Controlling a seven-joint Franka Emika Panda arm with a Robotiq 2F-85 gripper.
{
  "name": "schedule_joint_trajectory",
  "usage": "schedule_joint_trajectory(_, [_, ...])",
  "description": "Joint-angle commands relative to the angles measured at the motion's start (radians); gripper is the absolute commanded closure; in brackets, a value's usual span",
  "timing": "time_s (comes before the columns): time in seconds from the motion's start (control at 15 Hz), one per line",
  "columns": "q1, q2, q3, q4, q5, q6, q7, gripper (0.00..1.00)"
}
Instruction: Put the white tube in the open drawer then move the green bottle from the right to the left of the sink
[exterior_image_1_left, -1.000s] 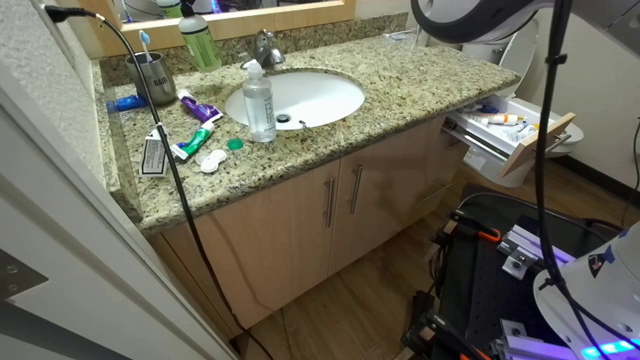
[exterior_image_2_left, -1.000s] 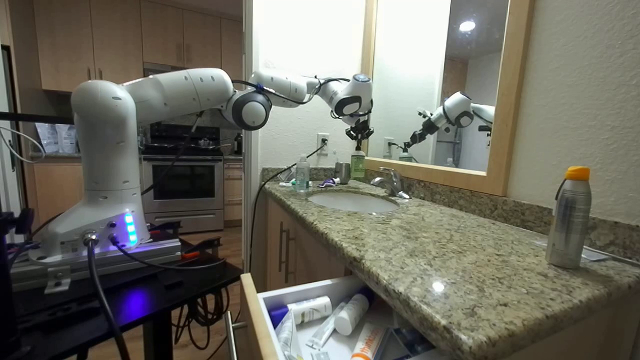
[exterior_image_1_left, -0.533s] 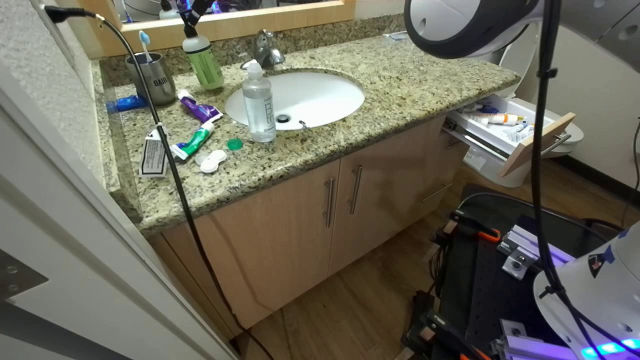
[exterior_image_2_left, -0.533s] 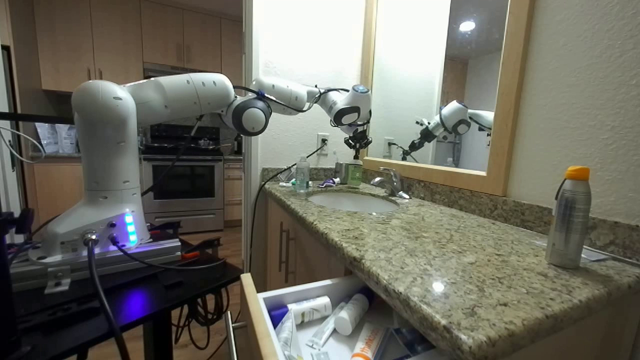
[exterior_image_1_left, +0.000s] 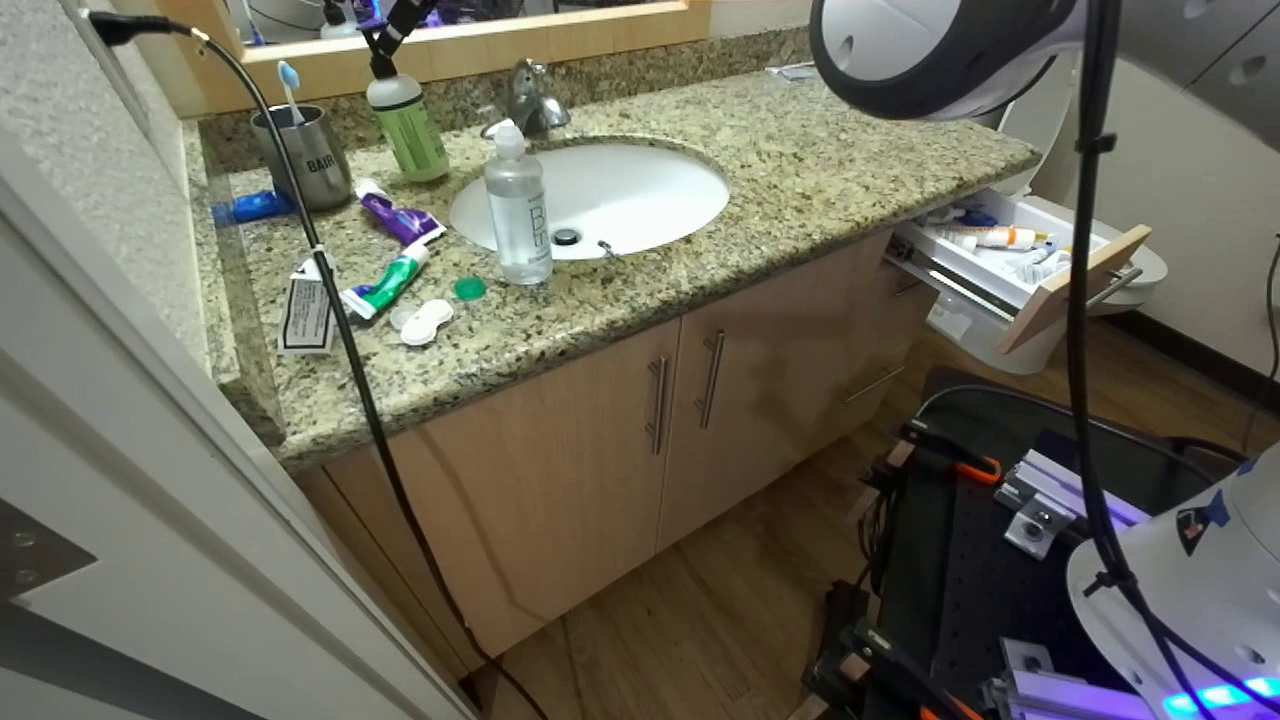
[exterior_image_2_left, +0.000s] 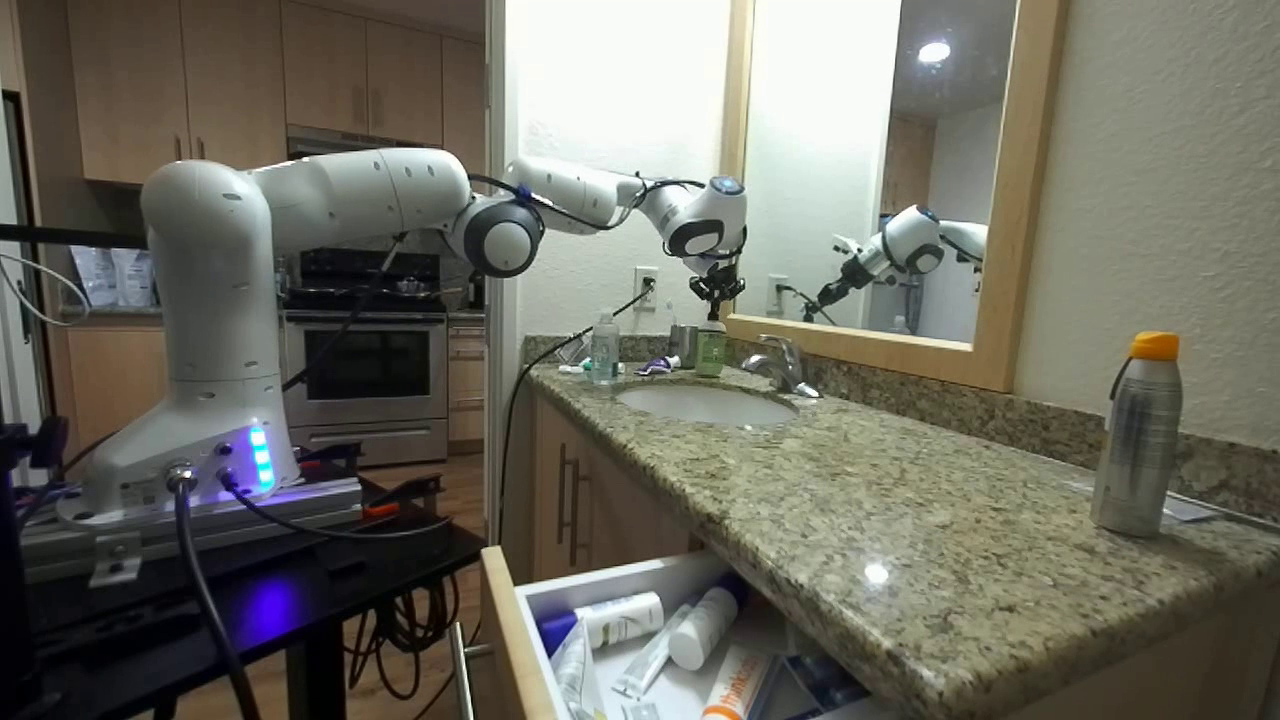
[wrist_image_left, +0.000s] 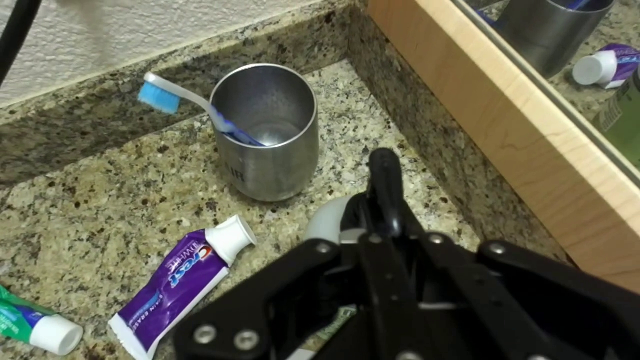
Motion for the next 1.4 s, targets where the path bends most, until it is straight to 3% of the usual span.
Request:
schedule_joint_trajectory(0.0, [-0.040, -0.010, 0.048, -0.002, 0.042, -0.024, -0.071, 0.98])
schedule_joint_trajectory(0.07, [-0.048, -0.012, 0.053, -0.004, 0.048, -0.033, -0.080, 0.66])
schedule_joint_trajectory(0.2, [-0.058, -0.016, 0.059, -0.004, 0.048, -0.046, -0.127, 0.60])
schedule_joint_trajectory(0.73, [-0.073, -0.063, 0.076, 0.012, 0.049, -0.123, -0.246, 0.03])
schedule_joint_trajectory(1.33, [-0.131, -0.281, 0.037, 0.023, 0.032, -0.318, -0.350, 0.00])
